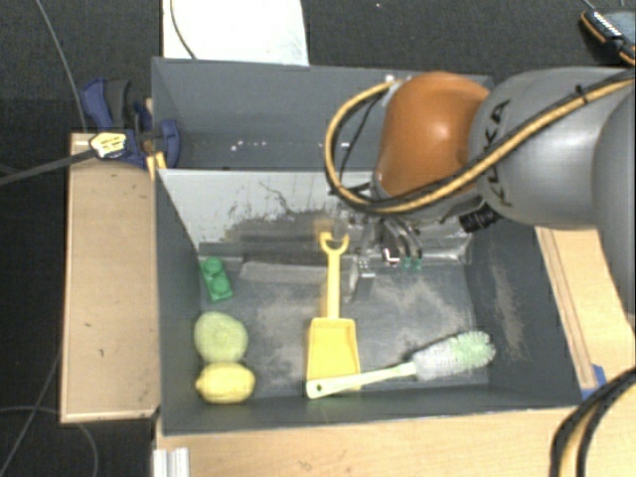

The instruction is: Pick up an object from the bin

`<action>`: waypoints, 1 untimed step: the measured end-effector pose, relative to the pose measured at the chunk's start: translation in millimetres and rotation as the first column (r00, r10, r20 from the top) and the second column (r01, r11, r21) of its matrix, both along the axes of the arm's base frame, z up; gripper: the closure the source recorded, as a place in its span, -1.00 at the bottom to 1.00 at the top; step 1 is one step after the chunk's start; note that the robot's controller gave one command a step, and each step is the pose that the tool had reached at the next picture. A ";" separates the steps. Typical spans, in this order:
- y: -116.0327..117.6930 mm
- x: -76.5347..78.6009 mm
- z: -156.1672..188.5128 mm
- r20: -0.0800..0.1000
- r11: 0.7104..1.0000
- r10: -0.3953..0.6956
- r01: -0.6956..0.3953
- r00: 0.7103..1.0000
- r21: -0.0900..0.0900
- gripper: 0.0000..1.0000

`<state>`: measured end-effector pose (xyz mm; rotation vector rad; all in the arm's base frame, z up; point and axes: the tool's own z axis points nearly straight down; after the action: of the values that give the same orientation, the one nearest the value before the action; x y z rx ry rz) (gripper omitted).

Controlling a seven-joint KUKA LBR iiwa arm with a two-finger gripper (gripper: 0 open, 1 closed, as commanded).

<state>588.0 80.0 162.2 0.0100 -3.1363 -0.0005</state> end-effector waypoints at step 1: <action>-0.5 1.7 5.0 0.008 1.000 -0.004 0.004 1.000 0.001 -1.00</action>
Offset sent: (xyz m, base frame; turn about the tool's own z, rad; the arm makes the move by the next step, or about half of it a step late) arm -0.0395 0.0064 -0.0922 -0.5698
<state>589.7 79.5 167.2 0.0043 -3.1446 -0.0018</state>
